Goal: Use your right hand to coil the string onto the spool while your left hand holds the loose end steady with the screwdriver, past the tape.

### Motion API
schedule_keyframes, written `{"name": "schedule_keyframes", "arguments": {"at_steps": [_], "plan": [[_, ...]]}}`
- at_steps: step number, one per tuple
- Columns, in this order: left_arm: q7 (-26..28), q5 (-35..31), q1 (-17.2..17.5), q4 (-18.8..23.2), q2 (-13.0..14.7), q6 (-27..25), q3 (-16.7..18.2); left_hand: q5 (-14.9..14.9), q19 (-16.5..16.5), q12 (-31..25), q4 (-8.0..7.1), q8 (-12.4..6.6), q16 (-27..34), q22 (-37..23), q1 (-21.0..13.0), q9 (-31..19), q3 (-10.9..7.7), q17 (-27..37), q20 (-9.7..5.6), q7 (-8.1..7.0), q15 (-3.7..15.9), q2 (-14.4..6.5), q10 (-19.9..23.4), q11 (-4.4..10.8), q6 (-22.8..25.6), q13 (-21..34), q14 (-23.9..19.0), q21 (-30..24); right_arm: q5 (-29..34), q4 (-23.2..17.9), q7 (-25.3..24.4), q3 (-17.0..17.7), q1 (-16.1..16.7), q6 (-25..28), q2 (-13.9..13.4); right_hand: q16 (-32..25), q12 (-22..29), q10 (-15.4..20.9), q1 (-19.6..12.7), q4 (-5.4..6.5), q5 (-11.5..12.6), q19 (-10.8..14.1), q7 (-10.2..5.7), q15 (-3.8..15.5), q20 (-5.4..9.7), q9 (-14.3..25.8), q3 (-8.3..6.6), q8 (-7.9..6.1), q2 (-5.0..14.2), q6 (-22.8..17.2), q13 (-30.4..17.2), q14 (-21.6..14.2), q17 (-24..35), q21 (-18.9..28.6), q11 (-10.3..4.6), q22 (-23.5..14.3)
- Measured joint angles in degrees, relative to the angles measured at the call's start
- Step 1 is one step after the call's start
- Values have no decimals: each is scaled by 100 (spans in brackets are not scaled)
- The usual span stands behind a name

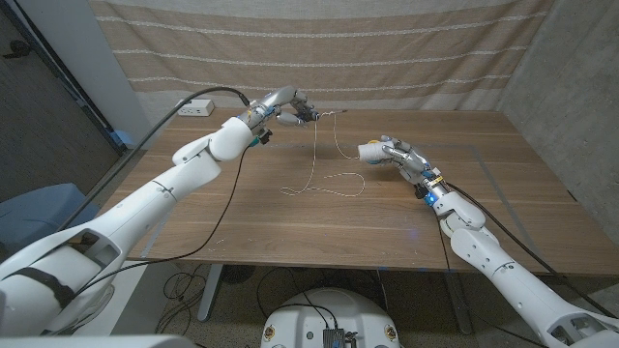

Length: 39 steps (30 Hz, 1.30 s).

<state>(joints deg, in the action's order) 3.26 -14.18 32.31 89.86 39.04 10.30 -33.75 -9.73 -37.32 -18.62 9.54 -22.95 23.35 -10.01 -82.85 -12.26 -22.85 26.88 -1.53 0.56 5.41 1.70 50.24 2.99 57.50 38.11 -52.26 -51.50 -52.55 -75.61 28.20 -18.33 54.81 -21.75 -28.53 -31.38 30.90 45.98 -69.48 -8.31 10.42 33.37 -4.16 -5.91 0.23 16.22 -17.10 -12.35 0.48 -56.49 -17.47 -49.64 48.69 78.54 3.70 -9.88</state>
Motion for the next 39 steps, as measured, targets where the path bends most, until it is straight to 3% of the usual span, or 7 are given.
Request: {"name": "schedule_keyframes", "arguments": {"at_steps": [10,15,26,39], "plan": [[113,-167,69,259,-3,-302,-45,5,0,0,0,17,0,0,0,0,0,1,0,1,-6,0,0,0,-1,0,-6,-1,-285,-434,1105,40,85,-72,-238,-23,0,2,0,0,21,-1,10,0,-1,0,0,1,0,10,0,0,3,0,2,0],[124,-235,89,337,6,-421,-83,6,0,0,0,22,0,0,0,0,0,1,0,1,-6,0,0,0,-1,-1,-6,-1,-304,-701,1378,44,101,-150,-339,-23,0,11,0,0,21,-1,10,0,-1,-28,0,2,0,10,0,0,4,0,11,0],[52,-403,99,483,51,-582,-199,27,0,44,0,27,-9,0,0,0,0,6,0,-4,-5,0,26,-26,4,24,-5,-1,-103,-1210,1543,-34,-51,-214,-573,-22,0,11,0,0,20,-2,10,0,-2,-28,0,7,0,10,0,0,9,0,11,0],[-184,-497,98,643,123,-646,-294,30,0,44,0,44,-34,0,0,0,0,26,0,-2,-4,0,31,-31,3,42,-5,-1,205,-1510,1475,-247,-616,-95,-685,-11,0,11,0,0,3,-3,10,1,-3,-28,0,20,0,10,0,0,37,-46,11,0]]}}
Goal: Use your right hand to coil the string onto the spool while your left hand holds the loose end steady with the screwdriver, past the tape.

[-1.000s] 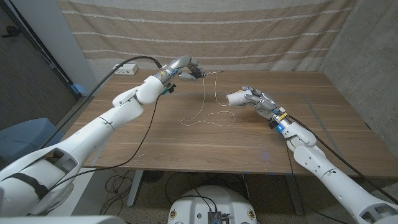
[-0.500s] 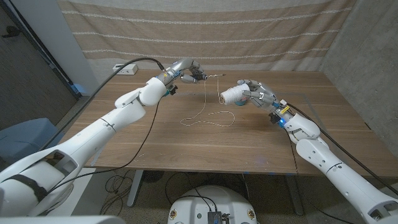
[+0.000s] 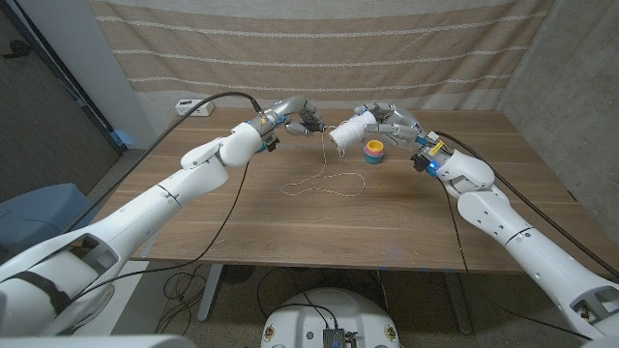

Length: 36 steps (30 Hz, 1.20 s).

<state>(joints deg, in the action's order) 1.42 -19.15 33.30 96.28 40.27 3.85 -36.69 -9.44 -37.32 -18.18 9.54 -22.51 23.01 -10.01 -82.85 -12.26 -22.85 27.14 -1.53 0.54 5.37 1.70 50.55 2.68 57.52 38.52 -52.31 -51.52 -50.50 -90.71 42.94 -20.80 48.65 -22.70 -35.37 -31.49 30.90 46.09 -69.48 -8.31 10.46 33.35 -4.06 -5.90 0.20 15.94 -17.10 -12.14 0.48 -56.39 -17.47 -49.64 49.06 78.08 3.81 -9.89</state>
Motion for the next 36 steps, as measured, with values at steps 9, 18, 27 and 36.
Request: {"name": "schedule_keyframes", "arguments": {"at_steps": [9,18,27,36], "plan": [[-106,9,65,88,44,-32,-2,-11,0,0,0,0,-18,0,0,0,0,4,0,1,9,0,21,21,-1,1,8,0,96,30,-56,-128,-410,54,83,12,0,0,0,0,-11,0,0,0,0,0,0,-20,0,0,0,0,5,0,0,0],[-162,44,98,108,56,-28,-3,-11,9,43,0,0,-45,0,0,0,0,123,-9,2,10,0,21,21,-2,11,9,0,1,275,-281,-151,-648,20,339,23,0,1,0,0,17,-1,-6,0,-1,-25,0,-17,0,-45,0,0,51,0,1,0],[-191,79,132,127,72,17,5,-9,10,43,0,6,-30,0,0,0,0,123,-10,2,10,0,21,21,-2,38,10,0,-56,512,-947,-65,-730,-39,731,45,0,10,0,0,18,-2,-13,0,-2,-26,0,-11,0,-53,0,0,204,0,10,0],[-195,110,171,160,97,53,51,-7,10,43,0,16,-29,0,0,0,0,123,-10,3,15,0,21,21,-3,22,14,0,78,771,-2078,49,-724,-44,1209,56,0,11,0,0,17,3,-13,0,3,-26,0,1,0,-52,0,0,215,0,11,0]]}}
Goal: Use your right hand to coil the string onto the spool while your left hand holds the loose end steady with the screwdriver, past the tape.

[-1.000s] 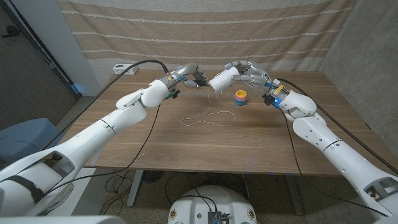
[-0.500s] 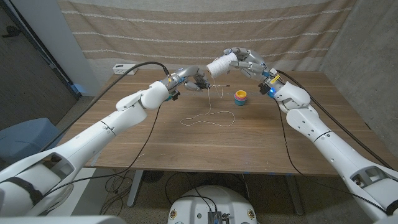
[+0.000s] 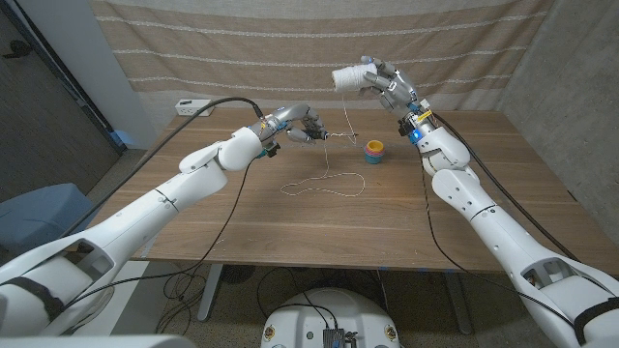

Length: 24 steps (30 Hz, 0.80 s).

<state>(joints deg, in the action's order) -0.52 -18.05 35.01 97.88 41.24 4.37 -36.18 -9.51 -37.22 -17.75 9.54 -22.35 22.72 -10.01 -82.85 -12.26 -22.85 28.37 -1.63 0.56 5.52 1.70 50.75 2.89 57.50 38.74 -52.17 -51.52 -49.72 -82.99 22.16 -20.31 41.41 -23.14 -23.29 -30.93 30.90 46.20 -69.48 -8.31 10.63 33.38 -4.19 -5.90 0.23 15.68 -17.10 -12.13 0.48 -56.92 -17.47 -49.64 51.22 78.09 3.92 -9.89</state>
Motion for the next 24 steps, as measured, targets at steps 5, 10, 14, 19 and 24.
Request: {"name": "schedule_keyframes", "arguments": {"at_steps": [5,10,14,19,24], "plan": [[9,28,30,10,13,28,34,5,0,0,0,1,-3,0,0,0,0,0,0,0,-16,0,0,0,0,16,-16,0,147,144,-690,55,31,0,182,12,0,1,0,0,-1,0,-1,0,0,0,0,-15,0,-1,0,0,23,0,1,0],[33,78,38,9,15,76,65,5,0,0,0,6,-4,0,0,0,0,0,0,9,-17,0,0,0,-9,16,-17,0,361,239,-1460,96,100,35,309,17,0,8,0,0,-5,0,-2,-14,0,0,0,-24,0,-2,0,-14,22,0,8,0],[56,141,39,-44,-7,151,91,6,0,45,0,6,-9,0,0,0,0,0,0,9,-17,0,0,0,-9,16,-17,0,544,316,-2039,128,163,95,408,-2,0,8,0,0,-6,1,-2,-23,1,-27,0,-25,0,-2,0,-23,-4,0,8,0],[87,193,36,-120,-46,220,112,11,0,46,0,29,-15,0,0,0,0,0,0,9,-16,0,0,0,-9,16,-17,-1,777,376,-2661,139,254,165,468,-2,0,8,0,0,-23,1,-2,-30,1,-27,0,-24,0,-2,0,-30,-25,0,8,0],[138,242,24,-201,-92,292,135,-4,1,45,0,20,-35,0,0,0,0,0,-1,9,-16,0,0,0,-9,15,-16,-1,993,404,-3125,140,372,226,481,-2,0,10,0,0,-28,31,-2,-33,31,-27,0,-24,0,-2,0,-78,-46,0,10,0]]}}
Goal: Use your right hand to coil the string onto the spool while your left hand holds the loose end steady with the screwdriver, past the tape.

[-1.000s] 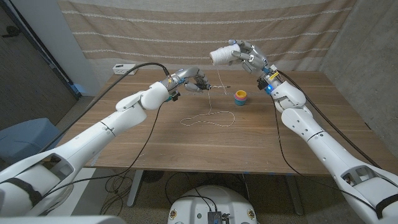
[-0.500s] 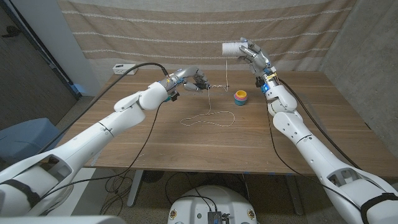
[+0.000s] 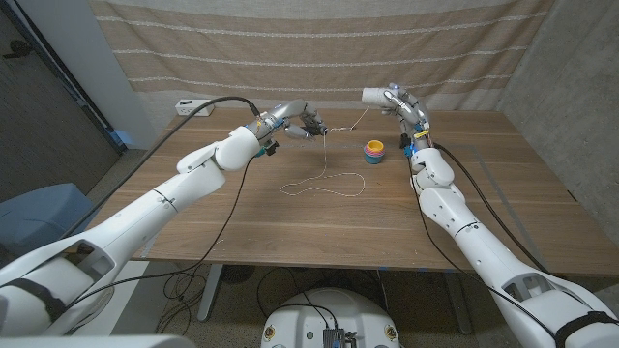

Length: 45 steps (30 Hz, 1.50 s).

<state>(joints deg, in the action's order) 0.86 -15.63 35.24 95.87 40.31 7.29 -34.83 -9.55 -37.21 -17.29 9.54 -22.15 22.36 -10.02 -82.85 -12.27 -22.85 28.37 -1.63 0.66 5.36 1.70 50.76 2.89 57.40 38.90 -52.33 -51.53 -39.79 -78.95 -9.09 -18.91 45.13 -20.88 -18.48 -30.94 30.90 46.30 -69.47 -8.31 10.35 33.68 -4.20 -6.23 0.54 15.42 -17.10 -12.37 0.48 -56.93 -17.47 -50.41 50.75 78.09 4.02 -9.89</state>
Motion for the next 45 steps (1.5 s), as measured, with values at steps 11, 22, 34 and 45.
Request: {"name": "schedule_keyframes", "arguments": {"at_steps": [11,22,34,45], "plan": [[201,115,-35,-220,-122,213,40,1,9,0,0,-12,-19,0,0,0,0,0,-9,0,7,0,0,0,0,-1,-6,0,383,-95,-741,-14,457,68,-44,1,0,20,0,0,7,20,1,2,20,-27,0,5,0,1,0,-16,2,0,20,0],[447,74,-62,-322,-235,187,54,4,11,35,0,-11,-13,0,0,0,0,89,-11,-14,10,0,13,-13,15,-1,-8,-89,414,-207,-1224,119,961,96,-45,13,0,29,0,0,7,19,2,4,19,-27,0,22,0,2,0,-18,9,0,29,0],[1099,-259,79,-231,-405,-356,90,10,20,35,0,3,-10,0,0,0,0,91,-20,-22,4,0,42,-20,23,-1,-31,-155,586,-590,-1470,217,1491,-31,-214,35,0,29,5,0,4,32,3,-10,32,-53,0,44,5,2,0,-48,-9,0,29,0],[1373,-442,92,-211,-453,-611,7,0,20,56,0,27,-12,0,0,0,0,91,-20,-21,-4,0,41,-20,22,-2,-41,-171,1383,-1284,-1564,265,1896,-177,-751,11,0,29,5,0,-15,40,3,8,40,-53,0,24,5,3,0,-66,22,0,30,0]]}}
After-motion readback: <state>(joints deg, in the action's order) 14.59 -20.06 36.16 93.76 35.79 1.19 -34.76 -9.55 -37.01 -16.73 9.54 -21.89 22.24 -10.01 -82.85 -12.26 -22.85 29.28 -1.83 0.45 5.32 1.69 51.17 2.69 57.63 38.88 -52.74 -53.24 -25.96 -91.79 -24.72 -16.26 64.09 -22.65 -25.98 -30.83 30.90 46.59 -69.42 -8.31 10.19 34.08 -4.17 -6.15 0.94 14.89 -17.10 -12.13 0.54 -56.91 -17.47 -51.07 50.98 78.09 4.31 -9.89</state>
